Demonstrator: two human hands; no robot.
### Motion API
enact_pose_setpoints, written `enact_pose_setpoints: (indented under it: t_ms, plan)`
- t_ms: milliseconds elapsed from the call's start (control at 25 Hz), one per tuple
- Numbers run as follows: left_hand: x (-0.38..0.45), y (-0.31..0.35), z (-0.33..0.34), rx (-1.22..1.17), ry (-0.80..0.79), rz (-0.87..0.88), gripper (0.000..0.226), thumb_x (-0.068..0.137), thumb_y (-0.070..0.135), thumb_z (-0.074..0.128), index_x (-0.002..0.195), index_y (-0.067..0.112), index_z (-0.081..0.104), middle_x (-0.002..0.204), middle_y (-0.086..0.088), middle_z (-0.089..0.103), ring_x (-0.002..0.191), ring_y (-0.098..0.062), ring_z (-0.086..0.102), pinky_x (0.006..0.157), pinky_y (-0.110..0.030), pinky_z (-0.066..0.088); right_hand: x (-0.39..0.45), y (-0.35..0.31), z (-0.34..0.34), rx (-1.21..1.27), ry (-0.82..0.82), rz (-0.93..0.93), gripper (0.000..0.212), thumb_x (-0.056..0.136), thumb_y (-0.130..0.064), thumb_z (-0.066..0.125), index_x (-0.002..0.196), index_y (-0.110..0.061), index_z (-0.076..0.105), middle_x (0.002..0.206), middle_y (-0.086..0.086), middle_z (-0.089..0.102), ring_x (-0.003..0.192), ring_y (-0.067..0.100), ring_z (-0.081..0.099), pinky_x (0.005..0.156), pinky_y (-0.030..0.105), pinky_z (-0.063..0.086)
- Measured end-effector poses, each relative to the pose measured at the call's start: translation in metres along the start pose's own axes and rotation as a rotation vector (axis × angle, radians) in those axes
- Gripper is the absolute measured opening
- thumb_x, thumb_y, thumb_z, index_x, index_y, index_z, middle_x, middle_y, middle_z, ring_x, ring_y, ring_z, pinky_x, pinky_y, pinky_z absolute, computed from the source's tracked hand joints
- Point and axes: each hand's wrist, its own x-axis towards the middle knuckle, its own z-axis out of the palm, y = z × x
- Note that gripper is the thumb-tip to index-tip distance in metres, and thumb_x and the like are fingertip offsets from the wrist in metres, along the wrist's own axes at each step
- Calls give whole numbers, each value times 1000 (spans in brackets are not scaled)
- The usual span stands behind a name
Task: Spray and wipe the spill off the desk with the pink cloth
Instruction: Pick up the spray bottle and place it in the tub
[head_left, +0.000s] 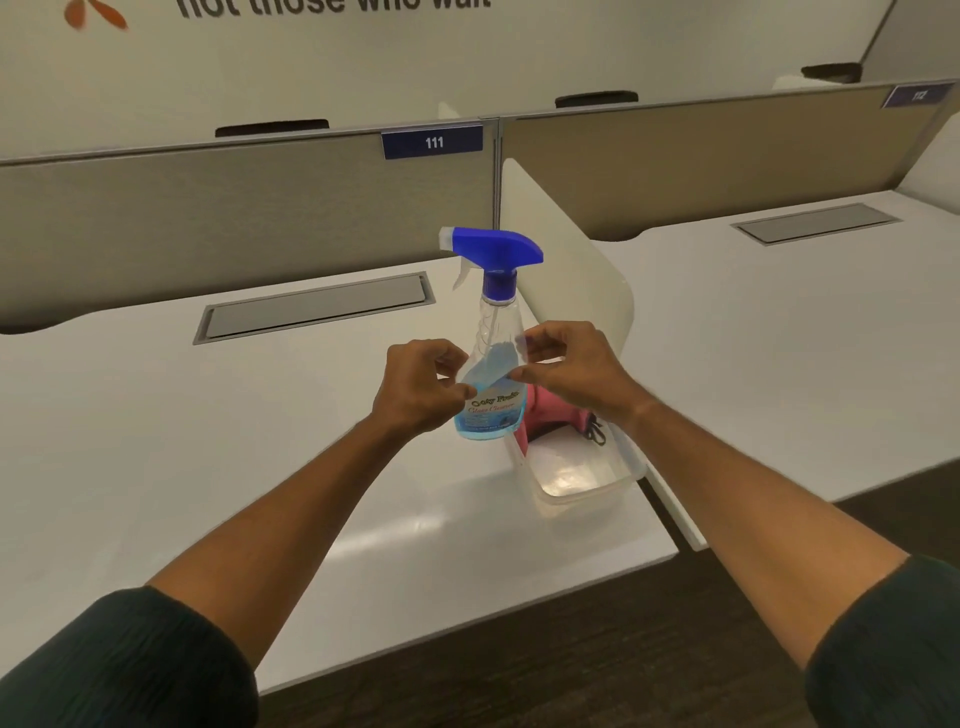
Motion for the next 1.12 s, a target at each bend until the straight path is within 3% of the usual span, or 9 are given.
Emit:
enact_pose_setpoints:
  t_ms: [240, 440, 760, 1120]
  plan:
    - [-9, 41, 25, -6, -14, 33, 33, 74, 18, 82, 103, 10, 70, 106, -5, 70, 88, -18, 65, 78, -28, 54, -22, 16, -47, 1, 20, -4, 44, 74, -30, 84, 112, -14, 69, 102, -2, 70, 86, 8, 66, 60, 4, 44]
    - [-26, 53, 61, -35, -47, 30, 35, 72, 18, 83, 102, 9, 70, 105, -6, 71, 86, -18, 66, 79, -30, 58, -41, 46, -66, 3, 0, 20, 41, 75, -29, 84, 110, -15, 69, 103, -1, 71, 92, 13, 67, 71, 12, 50]
    - [-48, 43, 109, -17, -82, -14, 38, 67, 12, 84, 102, 8, 69, 101, -3, 70, 86, -16, 65, 74, -24, 56, -63, 92, -59, 6, -25, 76, 40, 75, -27, 85, 110, -15, 70, 103, 0, 72, 94, 15, 67, 73, 14, 51]
    - [-53, 36, 125, -21, -118, -62, 37, 67, 10, 84, 100, 10, 67, 103, -5, 70, 87, -16, 64, 80, -26, 56, -66, 114, -47, -14, -30, 111, 42, 75, -29, 84, 113, -16, 69, 107, 1, 72, 92, 14, 66, 68, 8, 46]
